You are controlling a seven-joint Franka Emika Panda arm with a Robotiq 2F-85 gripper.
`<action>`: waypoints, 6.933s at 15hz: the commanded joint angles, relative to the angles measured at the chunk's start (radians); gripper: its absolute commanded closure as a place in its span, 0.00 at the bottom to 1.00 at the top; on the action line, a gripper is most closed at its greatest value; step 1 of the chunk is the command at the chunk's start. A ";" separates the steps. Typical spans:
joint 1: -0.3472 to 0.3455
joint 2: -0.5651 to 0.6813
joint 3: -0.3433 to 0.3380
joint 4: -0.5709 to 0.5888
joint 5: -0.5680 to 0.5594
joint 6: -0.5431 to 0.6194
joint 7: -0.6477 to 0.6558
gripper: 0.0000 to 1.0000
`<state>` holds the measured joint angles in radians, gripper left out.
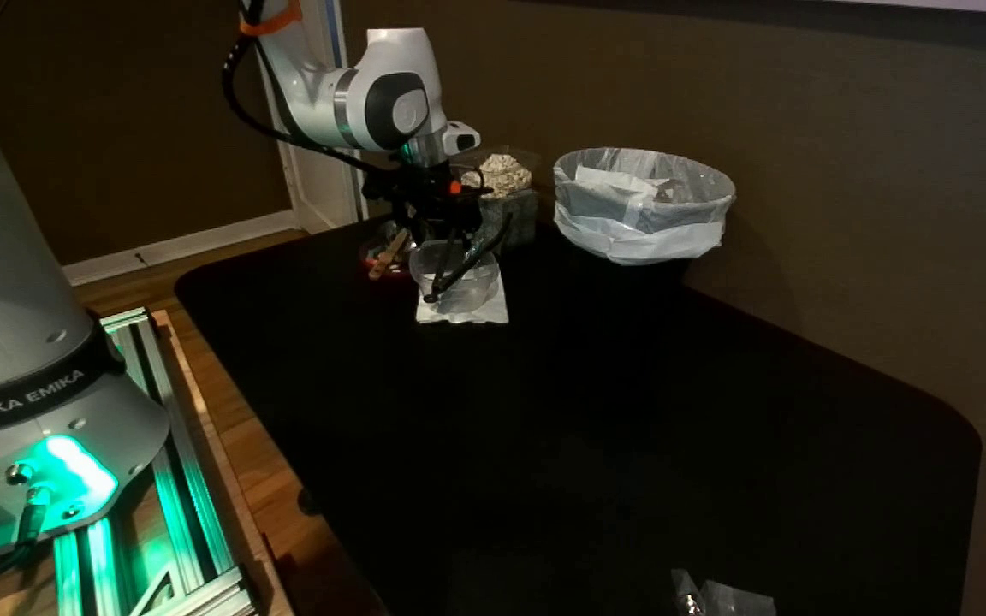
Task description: Put the tongs, silver spoon and blue pencil on the table.
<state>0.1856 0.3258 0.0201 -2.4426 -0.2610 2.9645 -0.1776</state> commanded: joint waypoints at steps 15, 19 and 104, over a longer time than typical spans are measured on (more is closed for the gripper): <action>0.012 0.136 -0.053 0.123 -0.078 -0.015 -0.008 0.00; 0.018 0.152 -0.064 0.133 -0.083 -0.020 -0.003 0.28; 0.004 -0.277 -0.255 -0.268 0.036 0.043 0.291 0.00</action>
<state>0.2755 0.1667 -0.3553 -2.6293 -0.2337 2.9954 0.2291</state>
